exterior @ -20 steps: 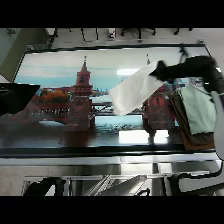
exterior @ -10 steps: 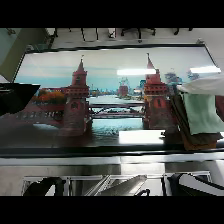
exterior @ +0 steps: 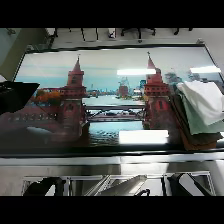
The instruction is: Fold the shirts.
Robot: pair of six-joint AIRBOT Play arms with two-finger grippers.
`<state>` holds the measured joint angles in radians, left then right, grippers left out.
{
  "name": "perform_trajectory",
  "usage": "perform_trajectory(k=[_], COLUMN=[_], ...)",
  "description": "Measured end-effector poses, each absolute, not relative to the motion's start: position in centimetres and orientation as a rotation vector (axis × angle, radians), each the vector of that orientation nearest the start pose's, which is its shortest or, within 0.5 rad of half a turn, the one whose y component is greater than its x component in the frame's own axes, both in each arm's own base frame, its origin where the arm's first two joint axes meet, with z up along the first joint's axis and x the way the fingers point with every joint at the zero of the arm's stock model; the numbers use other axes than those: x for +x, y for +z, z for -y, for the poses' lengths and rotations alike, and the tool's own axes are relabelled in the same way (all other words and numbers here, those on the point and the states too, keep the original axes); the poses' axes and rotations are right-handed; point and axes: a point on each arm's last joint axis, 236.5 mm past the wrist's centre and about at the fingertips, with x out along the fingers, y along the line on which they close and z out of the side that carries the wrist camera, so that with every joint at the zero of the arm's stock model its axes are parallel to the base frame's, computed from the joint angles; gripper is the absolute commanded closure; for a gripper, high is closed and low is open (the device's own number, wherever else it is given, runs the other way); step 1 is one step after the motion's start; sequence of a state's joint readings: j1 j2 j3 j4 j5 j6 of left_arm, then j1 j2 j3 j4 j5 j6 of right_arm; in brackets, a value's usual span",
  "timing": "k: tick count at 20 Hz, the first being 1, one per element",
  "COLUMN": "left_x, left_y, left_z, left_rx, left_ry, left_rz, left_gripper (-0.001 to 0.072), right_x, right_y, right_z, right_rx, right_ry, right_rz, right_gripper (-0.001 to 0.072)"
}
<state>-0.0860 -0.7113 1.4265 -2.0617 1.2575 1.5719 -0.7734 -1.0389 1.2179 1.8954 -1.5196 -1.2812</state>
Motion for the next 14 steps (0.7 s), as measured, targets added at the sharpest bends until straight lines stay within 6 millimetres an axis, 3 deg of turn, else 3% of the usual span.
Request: perform_trajectory(k=[3,5,6,7,8,9,11,14], left_x=[27.1,27.1,27.1,27.1,27.1,27.1,27.1,27.3], left_y=[32.9,32.9,32.9,32.9,32.9,32.9,32.9,32.8], left_z=[13.0,13.0,13.0,13.0,13.0,13.0,13.0,13.0], left_rx=[-0.252,-0.254,-0.254,-0.254,-0.254,-0.254,-0.255,-0.256], left_ry=[-0.498,-0.498,-0.498,-0.498,-0.497,-0.497,-0.497,-0.497], left_rz=[-0.543,-0.544,-0.544,-0.544,-0.544,-0.543,-0.542,-0.544], left_gripper=[0.0695,0.0695,0.0694,0.0695,0.0695,0.0695,0.0694,0.0694], right_x=[25.3,25.0,25.1,25.6,26.3,27.4,29.8,32.2], right_y=[8.6,8.7,9.3,10.2,11.2,12.4,15.3,18.7], right_z=[14.7,14.6,14.6,14.5,14.3,13.8,11.6,6.1], right_rx=[0.998,0.999,0.997,0.997,1.0,0.993,0.952,0.799], right_ry=[-0.587,-0.591,-0.587,-0.571,-0.543,-0.493,-0.344,-0.13], right_rz=[-1.159,-1.169,-1.158,-1.136,-1.105,-1.065,-0.98,-0.902], right_gripper=[0.0037,0.0049,0.0174,0.0402,0.0574,0.0695,0.0693,0.0693])
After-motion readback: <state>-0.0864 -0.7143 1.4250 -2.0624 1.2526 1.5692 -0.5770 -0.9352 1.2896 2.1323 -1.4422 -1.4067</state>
